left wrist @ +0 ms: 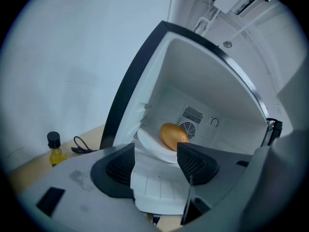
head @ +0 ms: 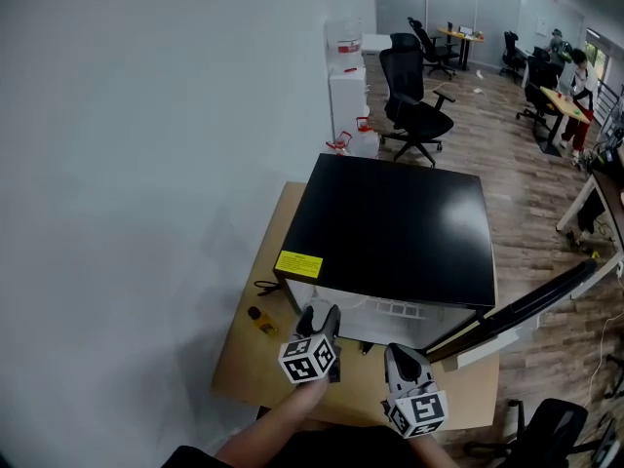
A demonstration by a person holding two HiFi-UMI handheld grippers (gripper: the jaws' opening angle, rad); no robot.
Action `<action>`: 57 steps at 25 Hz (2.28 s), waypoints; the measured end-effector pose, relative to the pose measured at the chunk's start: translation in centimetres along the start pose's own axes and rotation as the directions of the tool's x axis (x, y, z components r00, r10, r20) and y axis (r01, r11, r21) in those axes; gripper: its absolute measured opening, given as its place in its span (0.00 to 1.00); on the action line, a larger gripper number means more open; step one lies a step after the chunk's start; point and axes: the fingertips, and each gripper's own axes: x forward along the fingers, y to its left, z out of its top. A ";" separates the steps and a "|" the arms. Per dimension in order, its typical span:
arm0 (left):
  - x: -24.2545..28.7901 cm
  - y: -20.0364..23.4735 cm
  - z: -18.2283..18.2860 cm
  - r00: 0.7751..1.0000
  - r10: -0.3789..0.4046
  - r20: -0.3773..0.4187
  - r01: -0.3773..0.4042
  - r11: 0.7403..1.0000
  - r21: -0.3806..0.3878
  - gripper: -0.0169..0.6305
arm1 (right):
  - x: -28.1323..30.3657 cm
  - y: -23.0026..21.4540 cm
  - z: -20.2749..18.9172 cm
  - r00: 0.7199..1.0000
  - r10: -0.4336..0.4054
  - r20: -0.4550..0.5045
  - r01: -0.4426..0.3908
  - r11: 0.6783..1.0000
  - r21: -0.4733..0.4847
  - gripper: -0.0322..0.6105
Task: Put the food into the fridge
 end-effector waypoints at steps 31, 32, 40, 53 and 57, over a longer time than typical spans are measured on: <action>-35.4 -9.1 -4.1 0.953 -0.292 0.081 0.252 0.911 0.326 0.05 | -20.5 16.0 -2.1 0.994 -0.106 0.001 0.106 0.988 -0.114 0.14; -36.2 -9.3 -4.3 0.952 -0.294 0.082 0.253 0.910 0.329 0.05 | -21.3 16.5 -2.3 0.994 -0.112 -0.001 0.111 0.987 -0.114 0.14; -40.9 -10.4 -5.1 0.948 -0.301 0.101 0.257 0.914 0.313 0.05 | -25.4 19.0 -2.7 0.994 -0.113 0.013 0.114 0.986 -0.125 0.14; -42.7 -11.5 -6.8 0.956 -0.279 0.093 0.232 0.911 0.340 0.05 | -28.0 19.2 -2.9 0.995 -0.097 0.024 0.099 0.987 -0.124 0.14; -42.6 -12.8 -7.9 0.954 -0.295 0.064 0.256 0.904 0.343 0.05 | -29.2 17.8 -3.3 0.990 -0.143 0.014 0.144 0.984 -0.103 0.14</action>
